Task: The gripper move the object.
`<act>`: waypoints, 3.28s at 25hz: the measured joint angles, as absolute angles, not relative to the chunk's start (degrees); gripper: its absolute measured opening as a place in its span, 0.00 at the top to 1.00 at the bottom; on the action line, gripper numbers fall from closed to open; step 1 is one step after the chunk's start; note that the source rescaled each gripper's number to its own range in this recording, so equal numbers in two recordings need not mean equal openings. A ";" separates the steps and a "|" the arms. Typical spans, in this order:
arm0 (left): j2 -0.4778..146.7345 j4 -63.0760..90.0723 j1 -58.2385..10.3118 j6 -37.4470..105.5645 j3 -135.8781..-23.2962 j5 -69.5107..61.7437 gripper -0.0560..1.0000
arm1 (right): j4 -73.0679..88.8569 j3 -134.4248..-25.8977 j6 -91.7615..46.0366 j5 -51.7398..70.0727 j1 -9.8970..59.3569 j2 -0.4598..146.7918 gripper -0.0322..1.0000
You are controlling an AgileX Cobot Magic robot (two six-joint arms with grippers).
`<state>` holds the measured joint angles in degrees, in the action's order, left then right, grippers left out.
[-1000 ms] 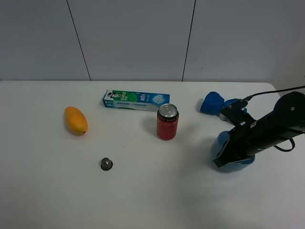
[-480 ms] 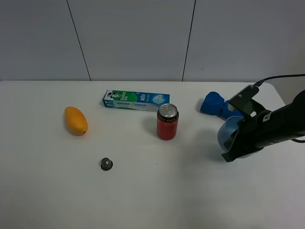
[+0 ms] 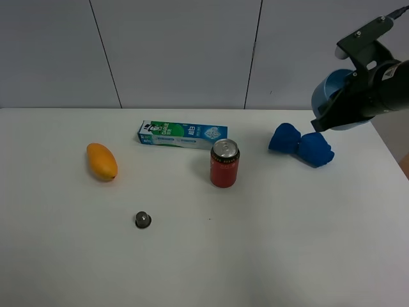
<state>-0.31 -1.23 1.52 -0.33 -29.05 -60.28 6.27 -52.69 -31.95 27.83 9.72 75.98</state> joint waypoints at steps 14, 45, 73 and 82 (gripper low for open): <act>-0.31 -1.23 1.52 0.00 -29.05 -60.28 0.00 | 5.06 -69.08 -32.07 29.09 3.19 96.64 0.97; -0.31 -1.23 1.52 -0.33 -29.05 -60.28 0.00 | 9.59 -85.82 -37.45 23.26 3.19 116.57 0.46; -0.31 -1.23 1.52 -0.33 -29.05 -60.28 0.00 | 13.76 -85.86 -32.54 34.55 3.19 85.18 0.16; -0.31 -1.23 1.52 -0.33 -29.05 -60.28 0.00 | 14.13 -85.81 -25.72 43.16 3.19 66.97 0.16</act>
